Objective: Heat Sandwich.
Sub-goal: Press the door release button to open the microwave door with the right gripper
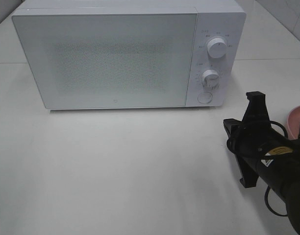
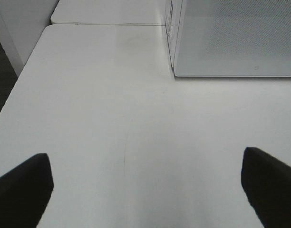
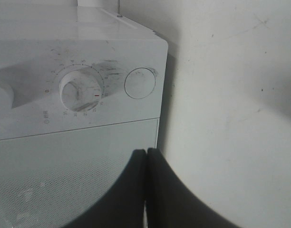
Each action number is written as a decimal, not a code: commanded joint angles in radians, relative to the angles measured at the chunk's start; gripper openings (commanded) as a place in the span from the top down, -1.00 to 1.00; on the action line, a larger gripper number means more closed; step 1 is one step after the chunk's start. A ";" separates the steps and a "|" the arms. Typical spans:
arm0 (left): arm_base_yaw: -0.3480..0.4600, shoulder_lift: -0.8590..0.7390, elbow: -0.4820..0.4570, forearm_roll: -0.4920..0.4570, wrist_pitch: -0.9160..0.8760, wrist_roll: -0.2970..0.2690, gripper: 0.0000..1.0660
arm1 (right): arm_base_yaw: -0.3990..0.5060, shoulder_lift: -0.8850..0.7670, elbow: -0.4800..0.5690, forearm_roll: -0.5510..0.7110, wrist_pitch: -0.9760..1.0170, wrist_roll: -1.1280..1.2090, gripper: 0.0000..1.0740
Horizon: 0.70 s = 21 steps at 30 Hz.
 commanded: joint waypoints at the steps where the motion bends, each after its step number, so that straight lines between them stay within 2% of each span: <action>1: 0.001 -0.029 0.002 -0.007 -0.007 0.002 -0.90 | -0.003 -0.001 -0.016 -0.023 -0.020 0.015 0.98; 9: 0.001 -0.029 0.002 -0.007 -0.007 0.002 -0.90 | -0.066 -0.001 -0.064 -0.107 0.000 0.015 0.98; 15: 0.001 -0.029 0.002 -0.007 -0.007 0.002 -0.90 | -0.152 -0.001 -0.139 -0.207 0.144 0.015 0.98; 21: 0.001 -0.029 0.002 -0.007 -0.007 0.002 -0.90 | -0.213 0.023 -0.197 -0.259 0.199 0.008 0.98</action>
